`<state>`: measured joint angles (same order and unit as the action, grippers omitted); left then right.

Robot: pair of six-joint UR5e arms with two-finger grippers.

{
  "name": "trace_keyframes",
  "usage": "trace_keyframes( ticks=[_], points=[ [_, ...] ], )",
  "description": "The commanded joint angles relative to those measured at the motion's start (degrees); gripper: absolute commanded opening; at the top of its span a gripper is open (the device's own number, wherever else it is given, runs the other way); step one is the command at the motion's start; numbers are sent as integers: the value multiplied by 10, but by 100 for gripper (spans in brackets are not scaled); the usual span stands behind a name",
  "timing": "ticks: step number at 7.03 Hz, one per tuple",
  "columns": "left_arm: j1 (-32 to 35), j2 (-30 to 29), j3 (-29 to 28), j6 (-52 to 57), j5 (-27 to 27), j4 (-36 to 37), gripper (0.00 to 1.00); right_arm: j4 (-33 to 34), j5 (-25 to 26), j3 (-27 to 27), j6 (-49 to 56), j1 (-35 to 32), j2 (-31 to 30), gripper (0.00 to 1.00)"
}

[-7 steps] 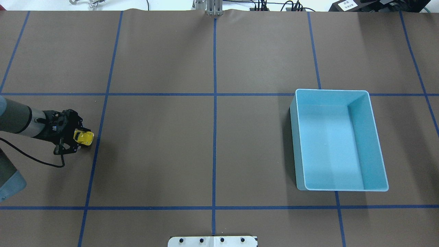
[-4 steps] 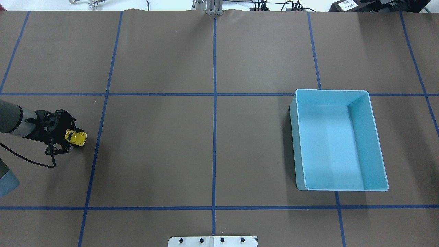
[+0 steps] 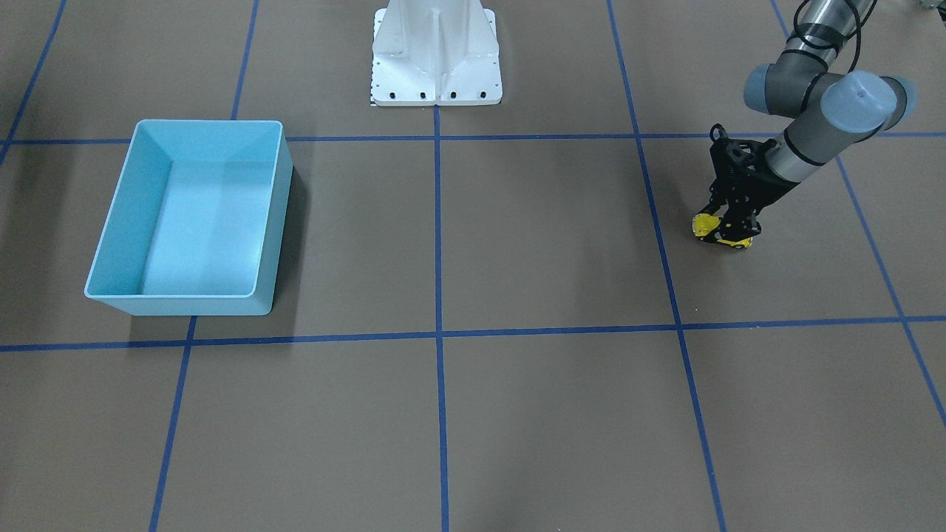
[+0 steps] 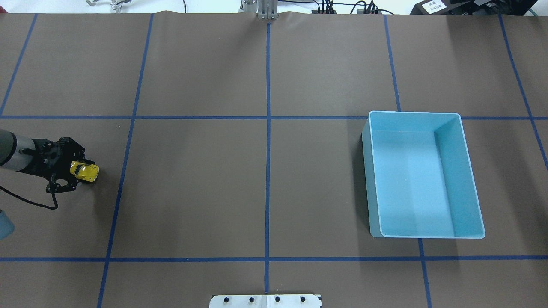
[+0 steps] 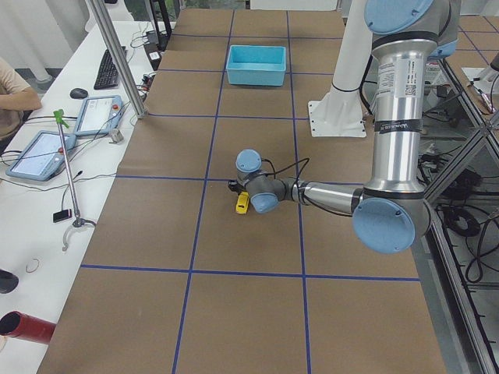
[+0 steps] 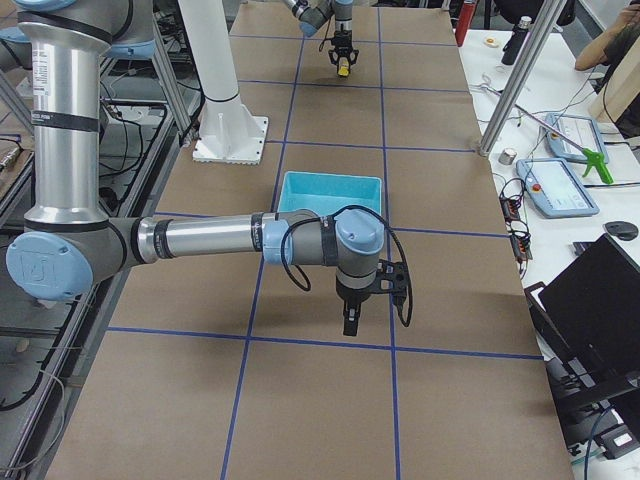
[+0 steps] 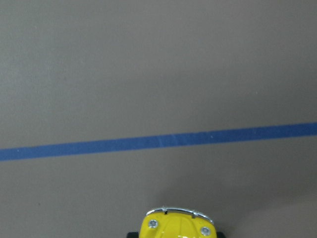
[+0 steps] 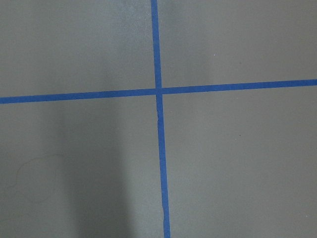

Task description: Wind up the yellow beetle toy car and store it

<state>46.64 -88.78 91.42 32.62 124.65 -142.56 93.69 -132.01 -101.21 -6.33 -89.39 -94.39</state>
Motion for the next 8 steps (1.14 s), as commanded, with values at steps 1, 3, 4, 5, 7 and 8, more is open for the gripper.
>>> trace_keyframes(
  ticks=[1, 3, 4, 5, 7, 8],
  points=[
    [12, 3, -15, 22, 11, -8, 0, 0, 0, -1, 0, 0, 0, 100],
    [21, 3, -21, 36, 16, -8, 0, 1, -1, -2, 0, 0, 0, 100],
    [29, 3, -22, 28, 17, -7, 0, 1, -1, -2, 0, 0, -1, 100],
    [43, 1, -30, 31, 17, -3, 95, 0, -1, -2, 0, 0, -3, 100],
    [54, 1, -32, 31, 16, -2, 100, 0, -1, 0, 0, 0, -3, 100],
    [63, 2, -32, 30, 17, 1, 100, 0, -1, -2, 0, 0, -3, 100]
  ],
)
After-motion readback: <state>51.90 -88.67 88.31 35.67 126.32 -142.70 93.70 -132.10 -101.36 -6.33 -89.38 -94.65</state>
